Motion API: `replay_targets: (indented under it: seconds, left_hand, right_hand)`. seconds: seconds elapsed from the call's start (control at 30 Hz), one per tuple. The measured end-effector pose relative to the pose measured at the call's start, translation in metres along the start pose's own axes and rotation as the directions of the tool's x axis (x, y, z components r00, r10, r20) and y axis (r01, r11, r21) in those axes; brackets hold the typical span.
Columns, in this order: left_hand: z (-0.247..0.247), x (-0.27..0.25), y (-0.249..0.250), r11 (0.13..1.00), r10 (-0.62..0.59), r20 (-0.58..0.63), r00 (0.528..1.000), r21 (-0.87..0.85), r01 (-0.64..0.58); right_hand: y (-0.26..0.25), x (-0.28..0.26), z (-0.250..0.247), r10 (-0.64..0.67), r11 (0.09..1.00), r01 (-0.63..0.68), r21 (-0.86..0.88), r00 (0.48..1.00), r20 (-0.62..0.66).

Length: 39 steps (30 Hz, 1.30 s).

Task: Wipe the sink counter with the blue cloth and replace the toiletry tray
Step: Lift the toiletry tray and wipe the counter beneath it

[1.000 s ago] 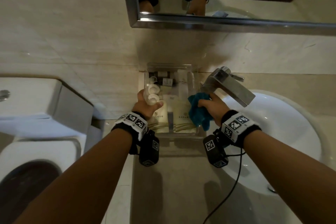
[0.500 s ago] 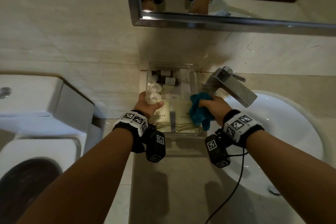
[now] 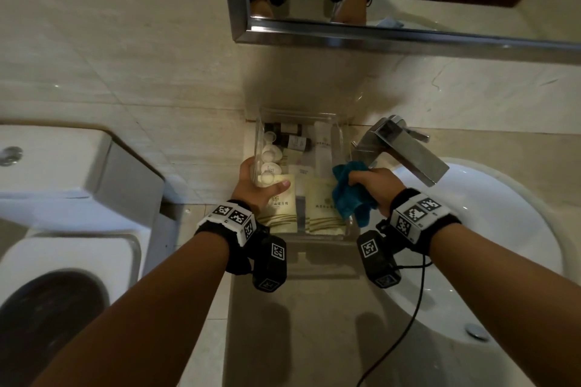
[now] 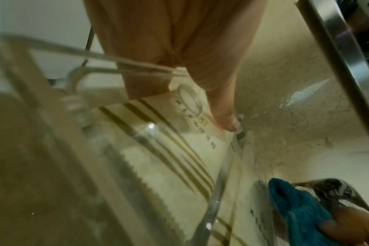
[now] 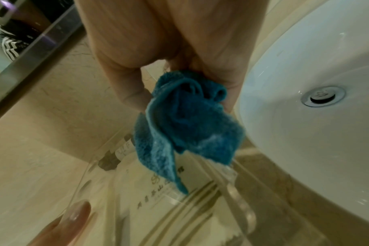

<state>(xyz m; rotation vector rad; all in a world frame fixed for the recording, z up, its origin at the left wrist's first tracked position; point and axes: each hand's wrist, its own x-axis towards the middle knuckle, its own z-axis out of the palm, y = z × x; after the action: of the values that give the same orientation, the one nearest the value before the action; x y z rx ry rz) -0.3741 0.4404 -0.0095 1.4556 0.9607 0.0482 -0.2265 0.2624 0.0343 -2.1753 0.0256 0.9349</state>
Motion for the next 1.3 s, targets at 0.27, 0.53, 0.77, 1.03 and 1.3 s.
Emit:
replay_targets:
  seconds: [0.27,0.53,0.77,1.03,1.3]
  left_hand:
    - [-0.01,-0.02,0.008,0.998,0.062,0.001,0.998,0.025,-0.062]
    - [-0.025,-0.041,0.012,0.994,0.109,0.048,0.993,-0.013,-0.108]
    - [-0.042,-0.054,0.015,0.975,0.215,0.082,0.973,-0.084,-0.208]
    - [-0.059,-0.065,0.008,0.956,0.232,-0.033,0.972,-0.175,-0.235]
    - [-0.087,-0.081,0.0,0.922,0.083,-0.133,0.988,-0.366,-0.127]
  right_hand:
    - [0.004,-0.011,-0.001,-0.011,0.999,0.012,-0.03,1.0,0.008]
    - [-0.003,-0.034,0.001,-0.044,0.999,0.044,-0.024,0.999,0.021]
    - [-0.021,-0.045,0.003,-0.106,0.993,0.106,-0.041,0.994,0.013]
    - [-0.044,-0.051,0.016,-0.127,0.982,0.139,-0.126,0.987,0.095]
    - [-0.05,-0.049,0.02,-0.241,0.967,0.246,-0.057,0.967,0.086]
